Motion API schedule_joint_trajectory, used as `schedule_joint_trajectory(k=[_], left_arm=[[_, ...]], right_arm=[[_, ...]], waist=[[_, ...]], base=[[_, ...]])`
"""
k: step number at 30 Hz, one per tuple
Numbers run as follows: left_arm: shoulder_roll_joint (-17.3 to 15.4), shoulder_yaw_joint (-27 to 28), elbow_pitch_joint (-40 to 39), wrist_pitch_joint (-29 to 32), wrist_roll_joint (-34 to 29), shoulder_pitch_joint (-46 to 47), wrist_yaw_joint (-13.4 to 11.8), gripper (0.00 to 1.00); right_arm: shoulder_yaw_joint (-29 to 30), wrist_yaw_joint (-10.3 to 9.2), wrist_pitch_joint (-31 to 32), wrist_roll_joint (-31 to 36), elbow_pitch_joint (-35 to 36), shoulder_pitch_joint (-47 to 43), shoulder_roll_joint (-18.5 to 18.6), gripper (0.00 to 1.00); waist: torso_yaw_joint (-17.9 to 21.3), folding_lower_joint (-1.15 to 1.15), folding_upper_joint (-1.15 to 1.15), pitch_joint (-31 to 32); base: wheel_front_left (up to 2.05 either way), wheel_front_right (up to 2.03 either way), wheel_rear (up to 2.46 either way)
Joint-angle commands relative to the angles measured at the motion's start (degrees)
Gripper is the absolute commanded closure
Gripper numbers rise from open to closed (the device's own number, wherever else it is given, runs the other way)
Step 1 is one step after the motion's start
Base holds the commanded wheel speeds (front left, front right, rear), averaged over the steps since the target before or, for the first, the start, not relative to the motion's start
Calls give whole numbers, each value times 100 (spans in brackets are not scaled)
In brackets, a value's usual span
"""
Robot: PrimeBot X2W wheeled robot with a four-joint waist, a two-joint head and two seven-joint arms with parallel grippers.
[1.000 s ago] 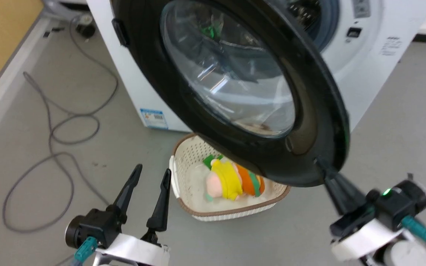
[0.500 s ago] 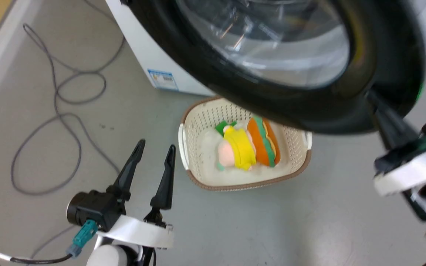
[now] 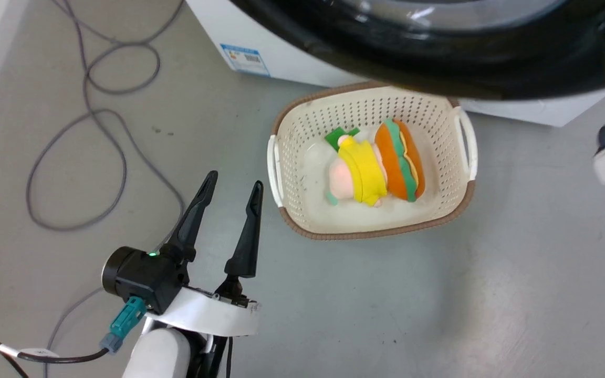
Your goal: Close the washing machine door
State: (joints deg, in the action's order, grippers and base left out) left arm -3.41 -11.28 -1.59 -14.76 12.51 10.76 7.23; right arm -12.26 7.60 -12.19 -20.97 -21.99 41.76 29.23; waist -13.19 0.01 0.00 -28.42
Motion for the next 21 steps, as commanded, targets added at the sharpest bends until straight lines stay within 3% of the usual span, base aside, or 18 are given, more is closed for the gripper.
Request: schedule_joint_trajectory(k=[1, 11, 21], left_arm=[[11, -7, -26, -24, -42, 101, 25, 0], [43, -25, -25, -24, -27, 171, 25, 0], [52, 204, 51, -24, 71, 112, 12, 0]], right_arm=[[70, -11, 27, -49, -61, 163, 76, 100], [423, -11, 290, 0, -640, 824, 148, 100], [491, -11, 132, 39, -988, 794, 5, 100]], waist=[[-44, -1, 0, -62], [-145, -1, 0, -198], [-21, -1, 0, 141]], base=[[0, 0, 0], [0, 0, 0], [0, 0, 0]])
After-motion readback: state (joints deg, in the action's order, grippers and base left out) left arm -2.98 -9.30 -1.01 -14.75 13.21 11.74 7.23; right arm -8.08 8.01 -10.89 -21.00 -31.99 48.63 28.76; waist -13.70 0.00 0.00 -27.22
